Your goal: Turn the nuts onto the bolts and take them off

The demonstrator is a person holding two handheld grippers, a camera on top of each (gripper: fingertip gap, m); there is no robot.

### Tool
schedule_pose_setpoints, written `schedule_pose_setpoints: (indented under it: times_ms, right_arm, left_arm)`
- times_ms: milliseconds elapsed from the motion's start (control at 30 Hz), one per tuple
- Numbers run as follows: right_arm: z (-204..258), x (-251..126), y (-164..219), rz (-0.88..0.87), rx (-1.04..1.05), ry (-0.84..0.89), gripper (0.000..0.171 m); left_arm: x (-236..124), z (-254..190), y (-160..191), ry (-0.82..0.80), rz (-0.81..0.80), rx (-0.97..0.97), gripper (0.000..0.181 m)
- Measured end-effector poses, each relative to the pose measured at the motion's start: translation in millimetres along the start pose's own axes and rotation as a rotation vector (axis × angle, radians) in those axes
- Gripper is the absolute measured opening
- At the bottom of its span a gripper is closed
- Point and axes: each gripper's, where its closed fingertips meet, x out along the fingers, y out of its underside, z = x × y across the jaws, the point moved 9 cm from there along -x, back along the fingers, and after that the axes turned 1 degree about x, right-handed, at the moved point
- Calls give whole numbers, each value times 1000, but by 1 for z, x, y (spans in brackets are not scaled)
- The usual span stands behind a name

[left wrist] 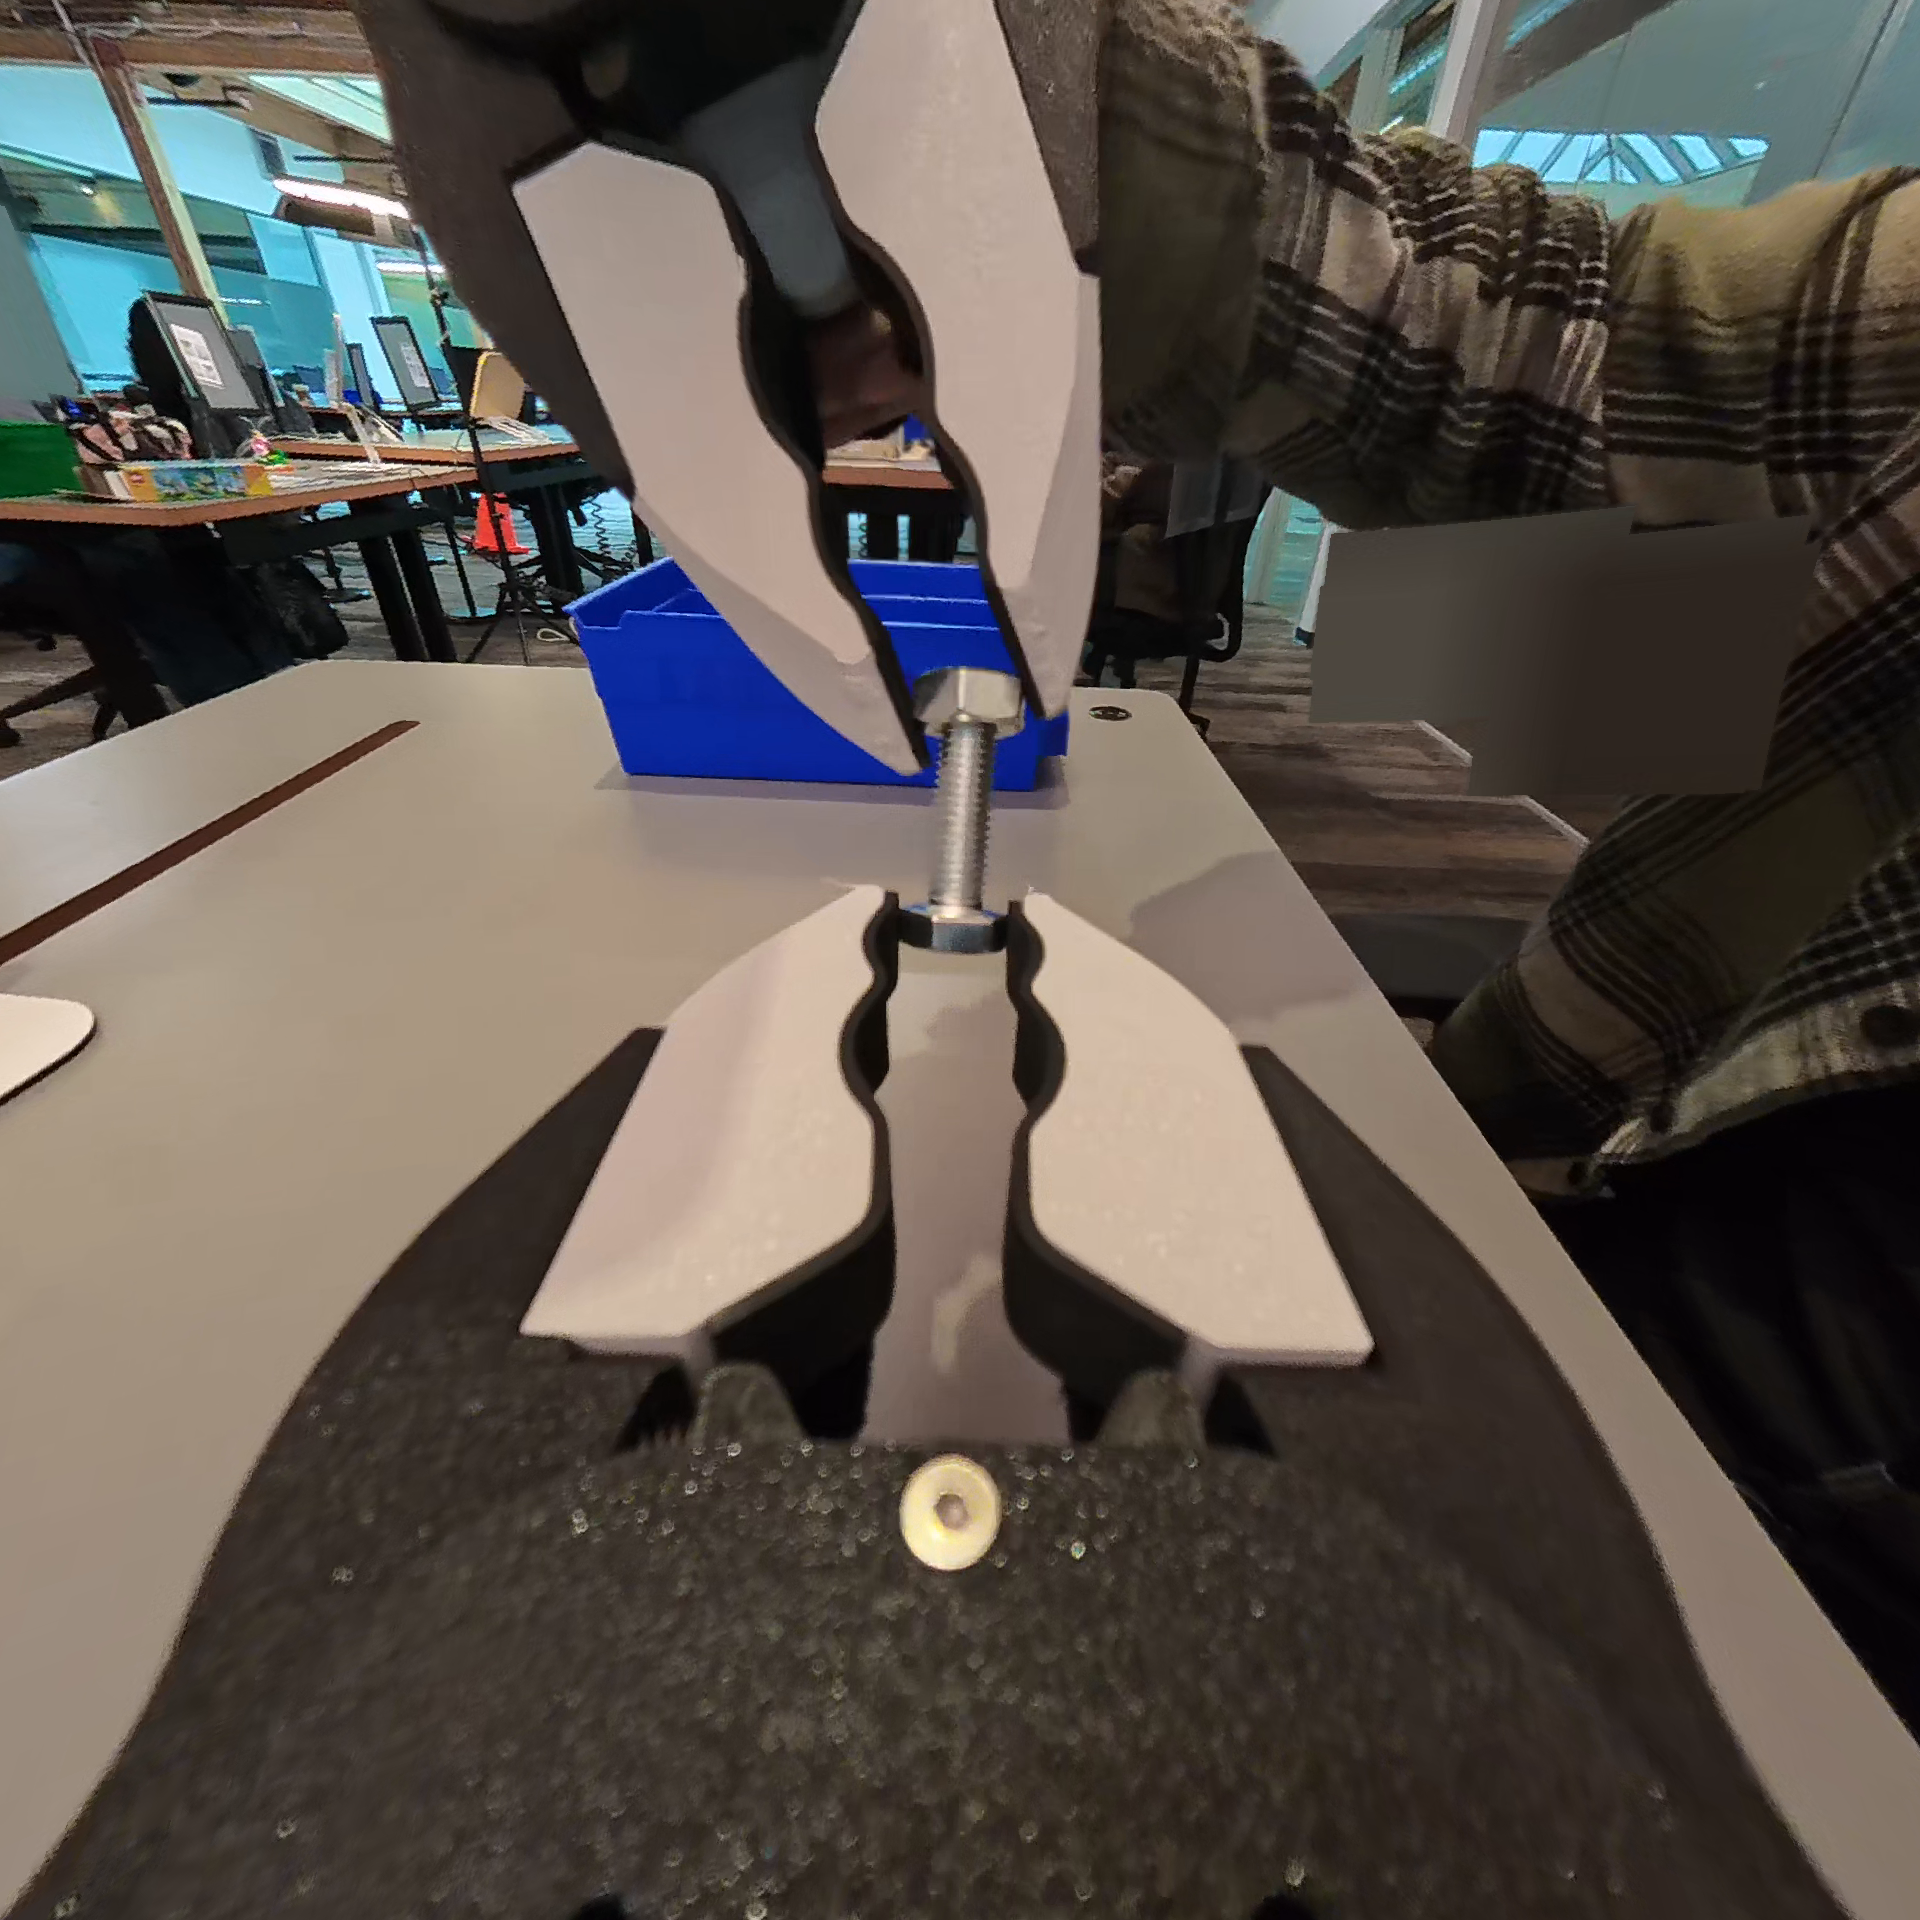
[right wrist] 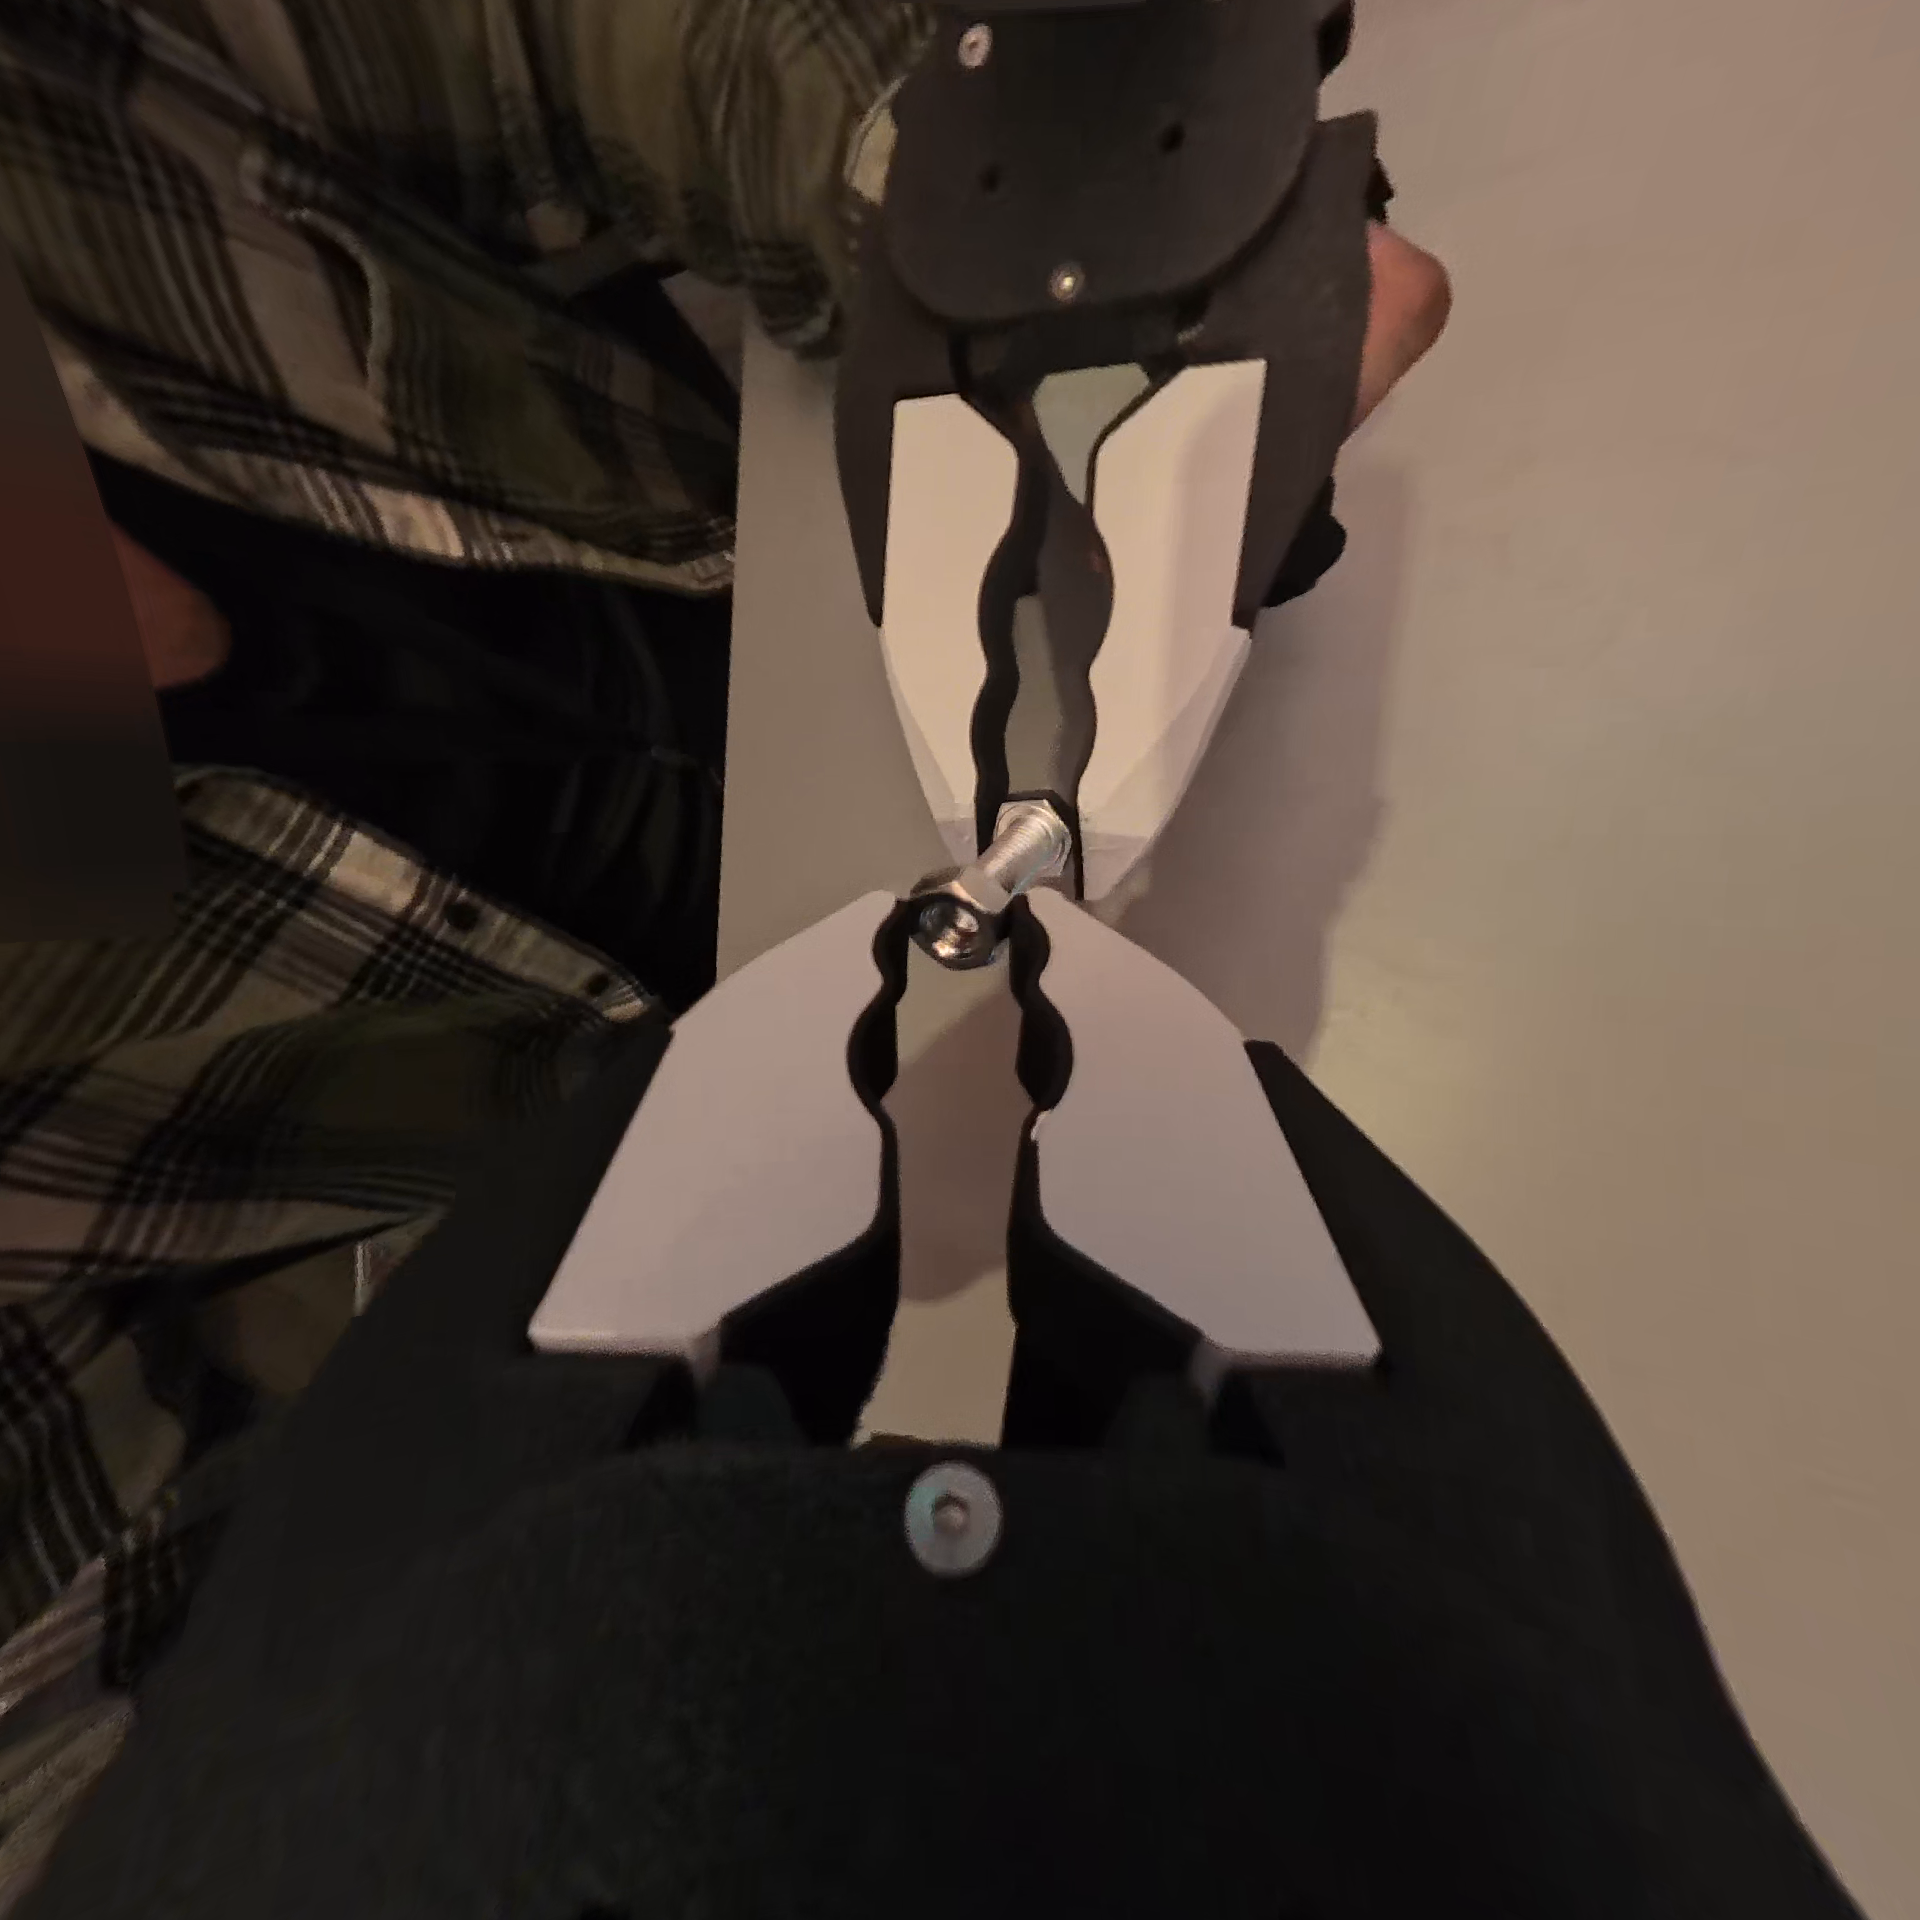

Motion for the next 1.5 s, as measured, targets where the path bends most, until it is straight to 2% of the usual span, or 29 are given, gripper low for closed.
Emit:
schedule_pose_setpoints:
  times_ms: [500, 633, 1500]
  right_arm:
    - [19, 16, 1, 224, -389, -23, 18]
    - [22, 21, 1, 282, -437, -24, 18]
    - [13, 11, -1, 250, -367, 58, 21]
  left_arm:
    - [13, -11, 6, 134, 72, -3, 19]
    - [16, -13, 9, 157, 99, -15, 19]
    - [14, -5, 10, 85, 90, -50, 19]
